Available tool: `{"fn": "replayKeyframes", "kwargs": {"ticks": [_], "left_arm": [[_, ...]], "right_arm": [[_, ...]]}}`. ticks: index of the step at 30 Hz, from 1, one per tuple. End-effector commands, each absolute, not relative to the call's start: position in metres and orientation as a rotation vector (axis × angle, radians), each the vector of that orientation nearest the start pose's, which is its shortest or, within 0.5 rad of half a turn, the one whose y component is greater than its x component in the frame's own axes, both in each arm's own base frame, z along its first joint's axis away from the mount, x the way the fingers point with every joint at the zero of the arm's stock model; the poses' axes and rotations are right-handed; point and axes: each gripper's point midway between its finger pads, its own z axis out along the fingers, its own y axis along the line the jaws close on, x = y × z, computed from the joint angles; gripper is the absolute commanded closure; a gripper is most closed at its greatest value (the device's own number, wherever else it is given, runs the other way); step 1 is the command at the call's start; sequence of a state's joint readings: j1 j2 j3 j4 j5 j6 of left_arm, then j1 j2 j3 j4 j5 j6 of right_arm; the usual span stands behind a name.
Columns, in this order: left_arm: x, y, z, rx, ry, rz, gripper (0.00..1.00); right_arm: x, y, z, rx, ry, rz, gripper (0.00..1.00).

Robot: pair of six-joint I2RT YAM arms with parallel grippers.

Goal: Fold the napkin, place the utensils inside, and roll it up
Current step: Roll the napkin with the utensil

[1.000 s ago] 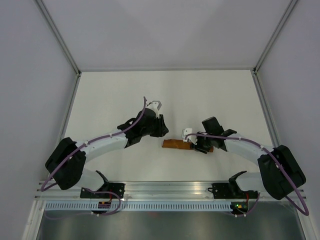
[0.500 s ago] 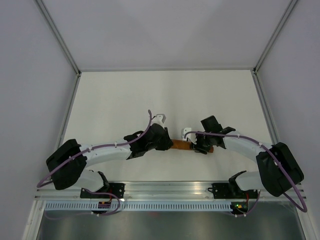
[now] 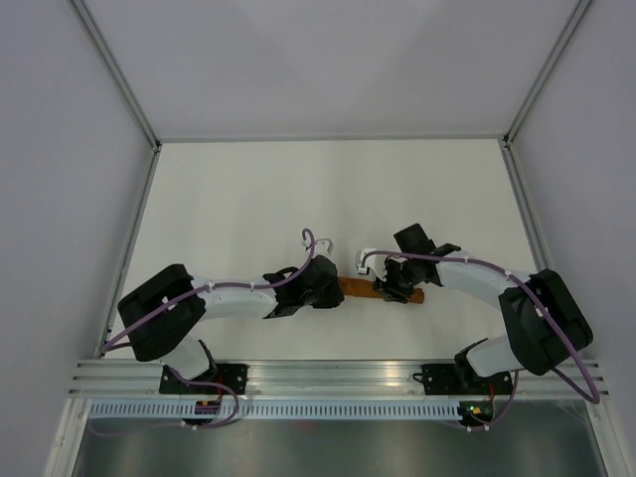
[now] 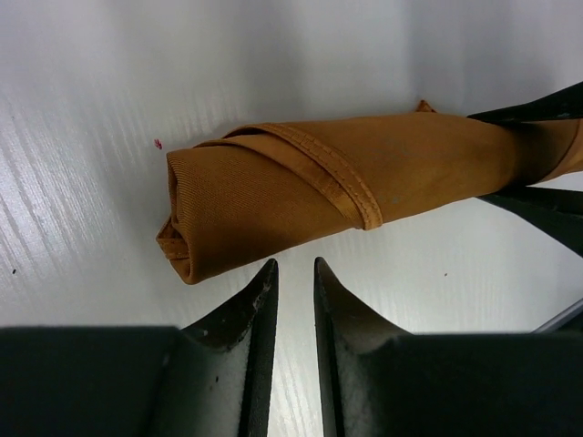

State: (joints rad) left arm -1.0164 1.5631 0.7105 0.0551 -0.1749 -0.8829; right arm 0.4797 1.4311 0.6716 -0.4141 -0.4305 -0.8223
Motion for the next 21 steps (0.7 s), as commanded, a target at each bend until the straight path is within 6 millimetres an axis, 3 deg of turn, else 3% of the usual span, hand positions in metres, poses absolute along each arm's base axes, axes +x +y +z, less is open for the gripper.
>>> {"fn": "replayKeyframes", "kwargs": {"ticks": [1,9,21], "left_arm": [[0.209,-0.341,0.044,0.027,2.424,-0.748,0.73],[0.229,-0.355,0.044,0.058,2.407,-0.703,0.73],[0.281,-0.355,0.047,0.040,2.398,-0.683,0.73]], "right_arm": [[0.218,0.165,0.009,-1.695,2.087,0.501,0.53],[0.224,0.174,0.010,-1.699,2.153,0.579,0.53],[0.226,0.180,0.003,-1.687,2.237,0.685,0.52]]}}
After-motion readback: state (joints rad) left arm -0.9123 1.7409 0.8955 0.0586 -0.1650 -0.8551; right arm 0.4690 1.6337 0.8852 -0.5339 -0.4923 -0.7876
